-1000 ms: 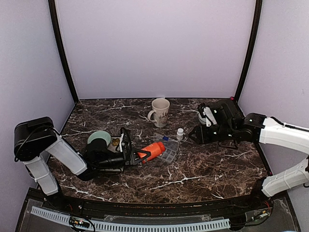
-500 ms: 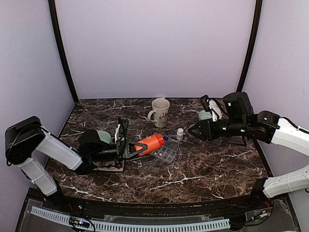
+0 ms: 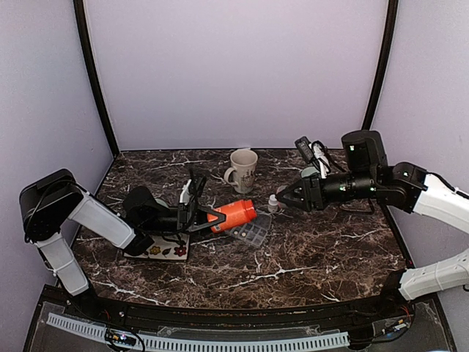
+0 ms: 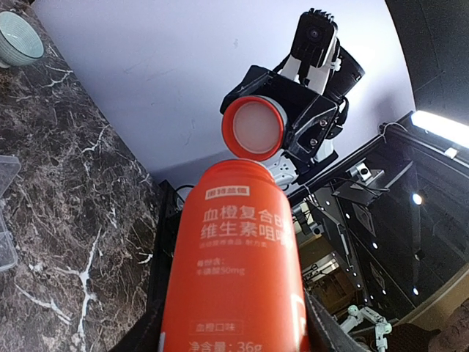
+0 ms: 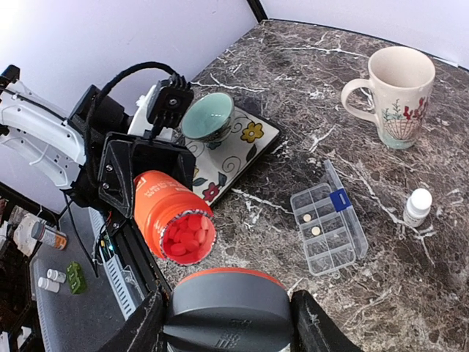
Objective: Sort the pills into containers
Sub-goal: Close the lid of the pill bottle on the pill bottle.
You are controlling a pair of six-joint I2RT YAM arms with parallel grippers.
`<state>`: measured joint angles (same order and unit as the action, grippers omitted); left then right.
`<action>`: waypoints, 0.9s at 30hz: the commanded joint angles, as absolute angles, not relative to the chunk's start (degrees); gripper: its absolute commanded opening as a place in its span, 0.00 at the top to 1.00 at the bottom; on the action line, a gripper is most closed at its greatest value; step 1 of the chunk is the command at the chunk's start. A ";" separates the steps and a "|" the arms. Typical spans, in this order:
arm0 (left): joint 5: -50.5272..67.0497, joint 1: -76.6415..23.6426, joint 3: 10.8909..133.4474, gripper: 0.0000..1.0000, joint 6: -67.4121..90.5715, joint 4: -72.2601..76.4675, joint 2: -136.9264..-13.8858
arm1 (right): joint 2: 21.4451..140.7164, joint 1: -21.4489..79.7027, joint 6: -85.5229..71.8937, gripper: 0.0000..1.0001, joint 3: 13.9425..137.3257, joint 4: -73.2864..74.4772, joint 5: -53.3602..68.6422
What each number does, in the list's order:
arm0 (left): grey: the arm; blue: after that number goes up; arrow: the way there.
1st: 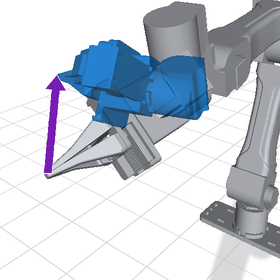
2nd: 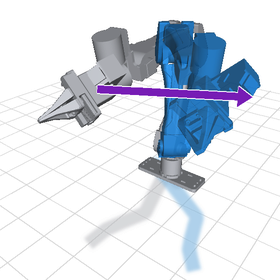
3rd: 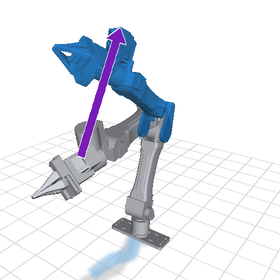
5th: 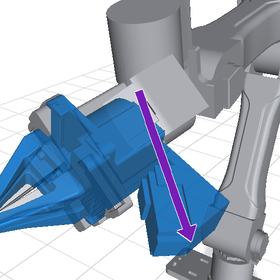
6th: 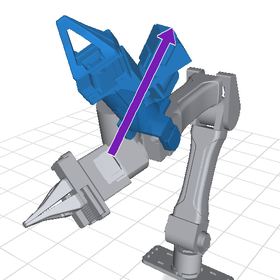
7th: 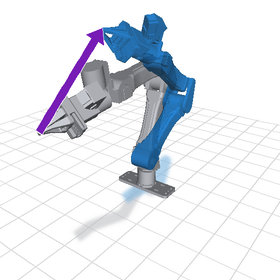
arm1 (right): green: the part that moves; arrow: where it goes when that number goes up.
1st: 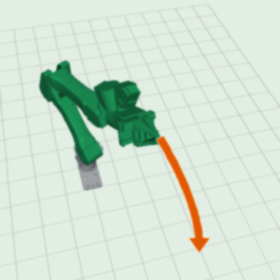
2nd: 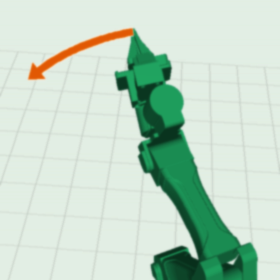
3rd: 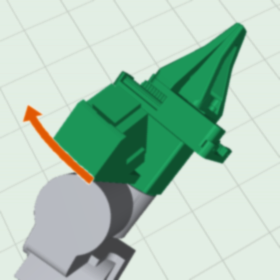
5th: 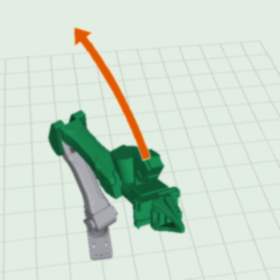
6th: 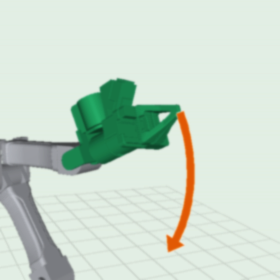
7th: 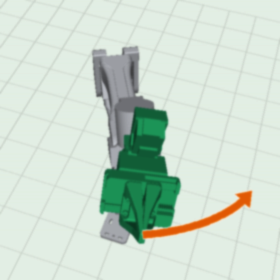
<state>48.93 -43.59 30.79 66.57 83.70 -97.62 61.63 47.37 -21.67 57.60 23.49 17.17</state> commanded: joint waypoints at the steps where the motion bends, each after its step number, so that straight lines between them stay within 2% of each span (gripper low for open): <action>1: 53.90 -42.45 33.22 1.00 70.37 90.65 -98.72 | 63.11 47.84 -20.19 0.94 60.82 20.52 21.45; 27: 61.18 -41.48 39.81 1.00 81.10 99.64 -103.73 | 69.35 49.04 -21.08 0.85 62.90 16.03 32.64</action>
